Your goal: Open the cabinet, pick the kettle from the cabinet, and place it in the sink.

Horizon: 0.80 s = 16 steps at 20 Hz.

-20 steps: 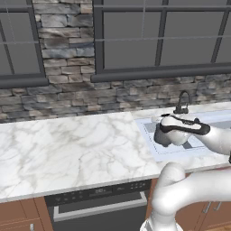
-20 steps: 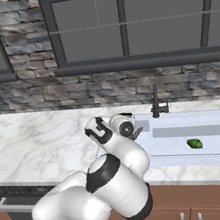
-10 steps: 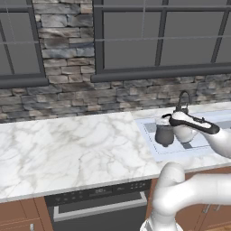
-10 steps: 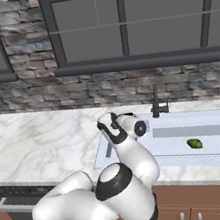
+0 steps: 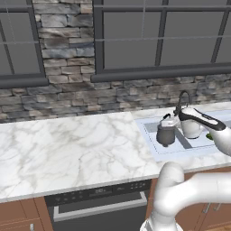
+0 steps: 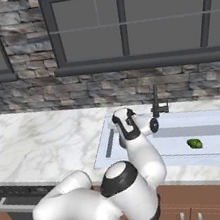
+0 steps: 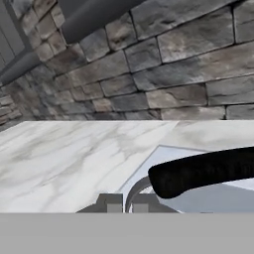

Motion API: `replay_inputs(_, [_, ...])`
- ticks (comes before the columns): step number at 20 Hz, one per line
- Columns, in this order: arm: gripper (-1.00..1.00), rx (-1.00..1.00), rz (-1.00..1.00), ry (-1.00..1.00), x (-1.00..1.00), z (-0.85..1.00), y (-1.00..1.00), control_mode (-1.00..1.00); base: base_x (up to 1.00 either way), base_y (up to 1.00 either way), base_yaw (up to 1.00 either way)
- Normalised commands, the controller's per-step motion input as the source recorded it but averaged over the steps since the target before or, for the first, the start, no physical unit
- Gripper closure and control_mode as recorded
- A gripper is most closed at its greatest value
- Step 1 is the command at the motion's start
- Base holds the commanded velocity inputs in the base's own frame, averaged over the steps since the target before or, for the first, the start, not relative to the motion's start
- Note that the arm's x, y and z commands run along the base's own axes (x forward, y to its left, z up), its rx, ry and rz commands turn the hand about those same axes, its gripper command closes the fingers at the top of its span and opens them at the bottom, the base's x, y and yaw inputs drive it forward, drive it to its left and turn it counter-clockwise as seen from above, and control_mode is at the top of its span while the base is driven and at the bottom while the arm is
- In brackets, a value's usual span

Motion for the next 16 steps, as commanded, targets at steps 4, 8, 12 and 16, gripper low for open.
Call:
replay_inputs(4, [1.0,0.02,0.21,0.0,0.01,-0.13,-0.14,-1.0,0.0,0.0,0.0])
replay_inputs(8, [1.0,0.05,0.2,0.0,0.0,-0.25,-0.09,-1.0,0.0,0.0,0.0])
replay_inputs(12, [1.0,0.1,0.17,-0.01,0.0,-0.24,-0.01,-1.0,0.0,0.0,0.0])
replay_inputs(16, [1.0,0.12,0.13,-0.04,0.04,-0.15,0.0,-1.0,0.0,0.0,0.0])
